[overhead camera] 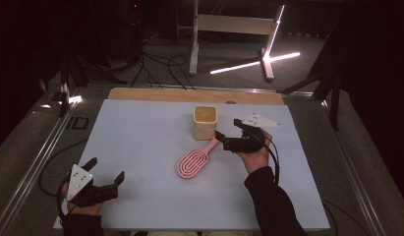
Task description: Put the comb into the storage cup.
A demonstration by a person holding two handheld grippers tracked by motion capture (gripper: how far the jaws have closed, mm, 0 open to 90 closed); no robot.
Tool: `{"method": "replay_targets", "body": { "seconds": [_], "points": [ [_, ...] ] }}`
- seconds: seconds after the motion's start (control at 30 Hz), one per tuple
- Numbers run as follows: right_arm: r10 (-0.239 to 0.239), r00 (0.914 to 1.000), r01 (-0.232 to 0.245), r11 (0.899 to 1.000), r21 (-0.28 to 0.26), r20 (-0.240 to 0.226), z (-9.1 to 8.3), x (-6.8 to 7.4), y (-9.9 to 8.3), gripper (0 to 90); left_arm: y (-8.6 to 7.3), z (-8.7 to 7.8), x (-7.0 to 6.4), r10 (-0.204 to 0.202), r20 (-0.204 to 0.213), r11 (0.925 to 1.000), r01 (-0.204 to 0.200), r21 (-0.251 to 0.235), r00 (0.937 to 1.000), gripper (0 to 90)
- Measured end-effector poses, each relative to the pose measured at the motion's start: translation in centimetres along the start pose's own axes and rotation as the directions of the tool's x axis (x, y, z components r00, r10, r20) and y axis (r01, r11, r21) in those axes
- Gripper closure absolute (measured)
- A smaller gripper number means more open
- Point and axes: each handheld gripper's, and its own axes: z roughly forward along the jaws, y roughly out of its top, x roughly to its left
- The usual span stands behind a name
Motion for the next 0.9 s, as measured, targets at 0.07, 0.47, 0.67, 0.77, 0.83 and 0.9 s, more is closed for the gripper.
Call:
{"method": "replay_targets", "body": {
  "seconds": [0.07, 0.47, 0.67, 0.77, 0.83, 0.9],
  "points": [
    [0.003, 1.0, -0.003, 1.0, 0.002, -0.004, 0.2, -0.1, 0.0, 13.0, 0.0, 0.0, 0.0, 0.0, 0.0, 1.0, 0.0, 0.0, 1.0, 0.5],
    [0.021, 0.9997, -0.021, 0.999, 0.033, 0.008, 2.8, -0.7, -0.6, 34.7, -0.1, 0.3, -0.2, 0.008, 0.007, 0.9999, -0.008, 0.009, 0.9999, 0.5],
    [0.014, 0.9996, -0.016, 0.998, 0.062, 0.024, 3.6, -0.7, -1.0, 59.2, -0.1, 0.3, -0.3, 0.01, 0.008, 0.9999, -0.01, 0.009, 0.9999, 0.5],
    [-0.009, 0.9999, 0.009, 0.998, 0.069, 0.009, 4.0, -0.6, -1.1, 81.0, -0.1, 0.3, -0.3, 0.01, 0.008, 0.9999, -0.01, 0.007, 0.9999, 0.5],
    [-0.027, 0.9996, 0.027, 0.997, 0.066, 0.011, 4.2, -0.6, -1.2, 89.7, -0.1, 0.3, -0.3, 0.01, 0.008, 0.9999, -0.01, 0.008, 0.9999, 0.5],
    [-0.03, 0.9995, 0.03, 0.997, 0.066, 0.011, 4.3, -0.5, -1.2, 90.0, -0.1, 0.3, -0.3, 0.011, 0.008, 0.9999, -0.011, 0.008, 0.9999, 0.5]
  ]
}}
